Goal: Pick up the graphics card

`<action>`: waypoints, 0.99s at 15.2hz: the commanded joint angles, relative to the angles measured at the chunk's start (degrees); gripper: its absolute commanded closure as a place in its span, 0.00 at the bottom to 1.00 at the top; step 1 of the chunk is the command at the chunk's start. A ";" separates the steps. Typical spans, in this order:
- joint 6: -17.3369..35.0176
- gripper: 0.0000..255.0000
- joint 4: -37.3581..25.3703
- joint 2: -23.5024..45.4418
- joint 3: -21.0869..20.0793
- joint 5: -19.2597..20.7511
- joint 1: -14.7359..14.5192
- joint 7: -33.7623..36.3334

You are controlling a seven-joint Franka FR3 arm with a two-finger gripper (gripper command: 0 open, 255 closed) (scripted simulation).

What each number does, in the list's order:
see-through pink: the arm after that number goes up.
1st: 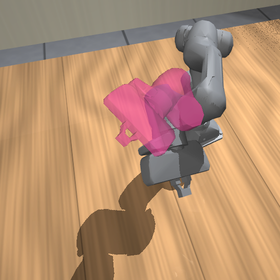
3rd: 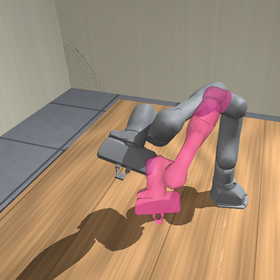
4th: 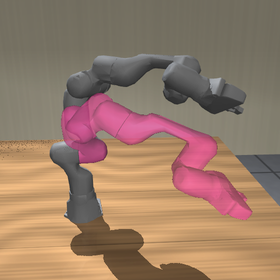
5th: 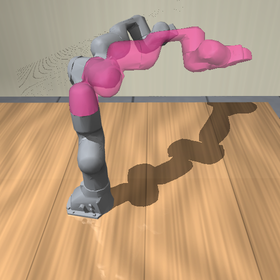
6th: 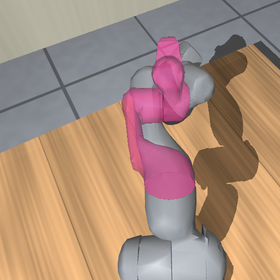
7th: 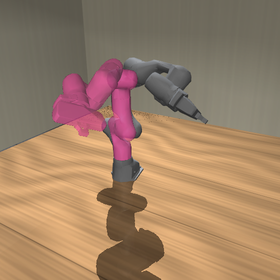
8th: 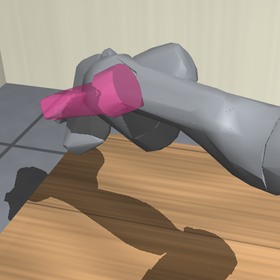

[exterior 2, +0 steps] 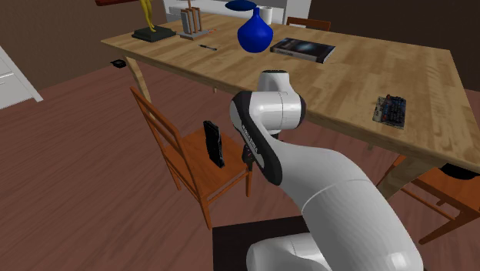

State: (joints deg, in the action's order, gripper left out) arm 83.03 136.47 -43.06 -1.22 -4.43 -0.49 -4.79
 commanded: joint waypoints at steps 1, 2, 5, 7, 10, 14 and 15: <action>0.00 0.00 0.00 0.00 0.00 0.00 0.00 0.00; 1.04 0.00 -1.16 1.59 -0.75 -0.41 -0.37 0.45; 3.86 0.00 -4.96 6.38 -2.95 -1.32 -1.37 1.81; 5.52 0.00 -7.75 9.60 -4.38 -1.67 -1.93 2.74; 7.63 0.00 -12.32 14.47 -6.52 -1.81 -2.62 4.19; 9.75 0.00 -19.14 21.07 -9.32 -1.22 -3.41 6.28; 10.15 0.00 -20.99 22.75 -10.00 -0.93 -3.60 6.85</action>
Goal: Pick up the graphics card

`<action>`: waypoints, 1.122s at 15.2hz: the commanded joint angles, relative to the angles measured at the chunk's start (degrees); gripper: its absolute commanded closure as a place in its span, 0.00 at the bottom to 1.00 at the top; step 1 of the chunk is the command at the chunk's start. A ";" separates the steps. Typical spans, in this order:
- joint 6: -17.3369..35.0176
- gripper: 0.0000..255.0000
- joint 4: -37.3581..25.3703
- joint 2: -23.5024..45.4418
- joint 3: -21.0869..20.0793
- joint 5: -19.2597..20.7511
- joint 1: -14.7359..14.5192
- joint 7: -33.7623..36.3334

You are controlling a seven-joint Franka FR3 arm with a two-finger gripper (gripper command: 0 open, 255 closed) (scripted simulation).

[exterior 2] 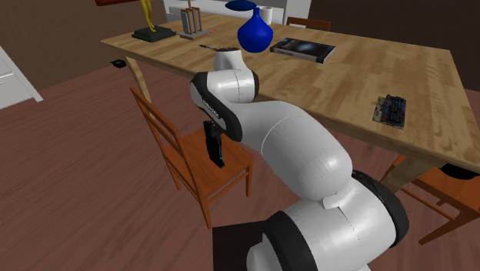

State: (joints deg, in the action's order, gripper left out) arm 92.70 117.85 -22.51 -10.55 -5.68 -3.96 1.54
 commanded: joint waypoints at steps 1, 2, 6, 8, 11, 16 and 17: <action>0.82 0.00 -4.27 3.88 -1.37 0.67 -0.32 1.09; 1.11 0.00 -6.23 5.60 -2.05 1.08 -0.52 1.69; 2.40 0.00 -11.09 10.33 -3.90 2.52 -1.19 3.39; 3.95 0.00 -9.33 10.12 -3.92 2.45 -1.22 3.34; 6.27 0.00 -6.79 9.90 -3.96 2.37 -1.27 3.28; 7.42 1.00 -5.57 9.82 -4.00 2.33 -1.30 3.27; 7.42 1.00 -5.57 9.81 -4.00 2.33 -1.30 3.27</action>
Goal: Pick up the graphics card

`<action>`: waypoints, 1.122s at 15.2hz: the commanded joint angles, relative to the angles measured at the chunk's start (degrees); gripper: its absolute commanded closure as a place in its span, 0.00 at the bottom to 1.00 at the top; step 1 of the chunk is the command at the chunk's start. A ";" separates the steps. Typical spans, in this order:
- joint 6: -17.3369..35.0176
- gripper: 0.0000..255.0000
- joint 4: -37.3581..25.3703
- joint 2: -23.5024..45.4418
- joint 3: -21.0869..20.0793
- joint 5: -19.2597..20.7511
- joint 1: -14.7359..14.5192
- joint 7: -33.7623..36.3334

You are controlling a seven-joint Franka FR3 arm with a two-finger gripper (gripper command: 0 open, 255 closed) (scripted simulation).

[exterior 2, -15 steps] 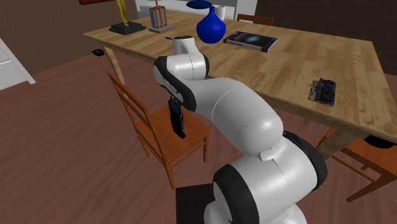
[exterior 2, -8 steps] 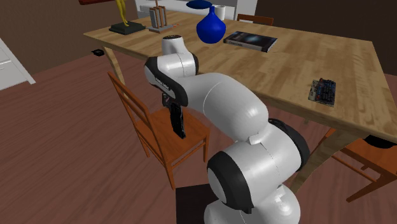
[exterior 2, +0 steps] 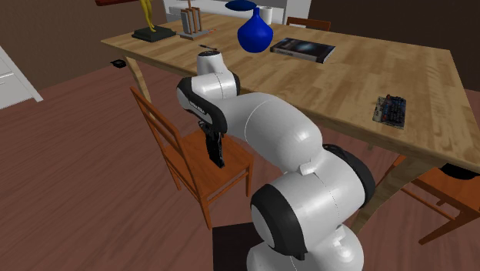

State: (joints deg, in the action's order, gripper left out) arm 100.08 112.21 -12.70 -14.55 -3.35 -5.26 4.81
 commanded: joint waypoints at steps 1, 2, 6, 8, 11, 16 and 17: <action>0.03 1.00 0.05 0.02 0.00 0.00 0.00 0.00; 0.04 1.00 0.05 0.02 0.00 0.00 0.00 0.00; 0.05 1.00 0.05 0.04 -0.01 0.00 0.00 0.01; -0.65 1.00 -0.67 0.06 0.03 0.02 0.02 0.00; -2.97 1.00 -3.19 0.26 0.08 0.10 0.07 0.06; -6.87 1.00 -7.67 0.86 0.12 0.28 0.14 0.20; -7.66 1.00 -8.61 1.02 0.12 0.32 0.15 0.24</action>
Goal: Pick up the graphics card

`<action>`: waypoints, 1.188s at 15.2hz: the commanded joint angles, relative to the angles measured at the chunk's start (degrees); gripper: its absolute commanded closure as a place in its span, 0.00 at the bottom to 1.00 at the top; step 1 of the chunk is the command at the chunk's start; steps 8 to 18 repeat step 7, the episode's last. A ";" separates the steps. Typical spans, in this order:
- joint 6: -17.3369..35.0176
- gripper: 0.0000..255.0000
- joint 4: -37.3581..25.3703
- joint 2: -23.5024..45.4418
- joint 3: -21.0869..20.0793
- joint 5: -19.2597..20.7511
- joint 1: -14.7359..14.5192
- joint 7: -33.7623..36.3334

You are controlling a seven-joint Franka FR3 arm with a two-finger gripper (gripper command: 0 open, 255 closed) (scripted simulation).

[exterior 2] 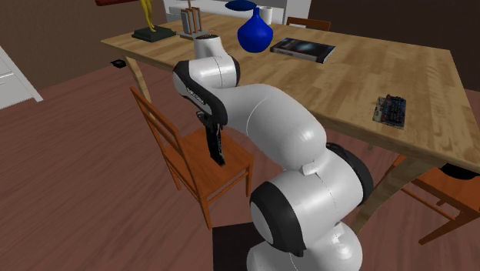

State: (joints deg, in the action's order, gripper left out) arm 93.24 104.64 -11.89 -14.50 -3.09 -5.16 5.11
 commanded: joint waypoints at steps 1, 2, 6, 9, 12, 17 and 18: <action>-1.60 1.00 -2.01 0.38 0.07 0.11 0.07 -0.02; -2.40 1.00 -2.98 0.57 0.06 0.16 0.08 0.02; -4.92 1.00 -6.16 1.24 0.04 0.32 0.12 0.16; -4.92 1.00 -6.17 1.25 0.04 0.32 0.12 0.17; -4.92 1.00 -6.17 1.25 0.04 0.32 0.12 0.17; -4.92 1.00 -6.17 1.25 0.04 0.32 0.12 0.17; -4.92 1.00 -6.17 1.25 0.04 0.32 0.12 0.17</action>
